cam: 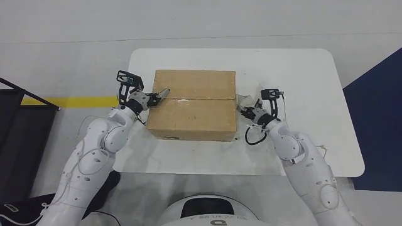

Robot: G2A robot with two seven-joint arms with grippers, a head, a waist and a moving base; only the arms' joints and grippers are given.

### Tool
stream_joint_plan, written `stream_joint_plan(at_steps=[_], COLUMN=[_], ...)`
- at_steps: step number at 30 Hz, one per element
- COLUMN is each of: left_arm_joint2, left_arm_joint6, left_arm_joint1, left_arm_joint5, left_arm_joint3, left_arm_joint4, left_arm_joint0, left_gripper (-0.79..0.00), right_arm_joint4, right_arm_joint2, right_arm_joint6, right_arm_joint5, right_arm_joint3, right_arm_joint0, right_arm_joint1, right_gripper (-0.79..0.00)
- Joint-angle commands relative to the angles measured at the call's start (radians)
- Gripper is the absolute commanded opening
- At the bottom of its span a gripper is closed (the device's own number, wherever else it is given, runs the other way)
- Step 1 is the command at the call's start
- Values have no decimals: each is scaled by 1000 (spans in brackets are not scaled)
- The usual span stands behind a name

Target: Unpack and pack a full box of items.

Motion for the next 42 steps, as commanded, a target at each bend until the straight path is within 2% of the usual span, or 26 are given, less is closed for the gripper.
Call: stream_joint_plan(at_steps=[1, 7, 12, 16, 21, 25, 28, 36, 42], left_arm_joint2=[0, 0, 0, 0, 0, 0, 0, 0, 0], left_arm_joint6=[0, 0, 0, 0, 0, 0, 0, 0, 0], left_arm_joint1=[0, 0, 0, 0, 0, 0, 0, 0, 0], left_arm_joint5=[0, 0, 0, 0, 0, 0, 0, 0, 0], left_arm_joint3=[0, 0, 0, 0, 0, 0, 0, 0, 0], left_arm_joint4=[0, 0, 0, 0, 0, 0, 0, 0, 0], left_arm_joint0=[0, 0, 0, 0, 0, 0, 0, 0, 0], left_gripper=[0, 0, 0, 0, 0, 0, 0, 0, 0], right_arm_joint4=[48, 170, 204, 142, -15, -121, -166, -243, -372], right_arm_joint2=[6, 33, 61, 68, 11, -43, -79, -145, -258], right_arm_joint6=[-28, -57, -106, -196, -284, -328, -349, -408, -358], right_arm_joint5=[-55, -197, -230, -129, 43, 242, 354, 488, 576], right_arm_joint3=[13, 29, -4, -82, -205, -280, -326, -423, -451], right_arm_joint0=[-2, -18, -53, -102, -158, -173, -178, -210, -186], right_arm_joint1=[-1, 1, 4, 1, -9, -21, -31, -47, -62], right_gripper=[0, 0, 0, 0, 0, 0, 0, 0, 0])
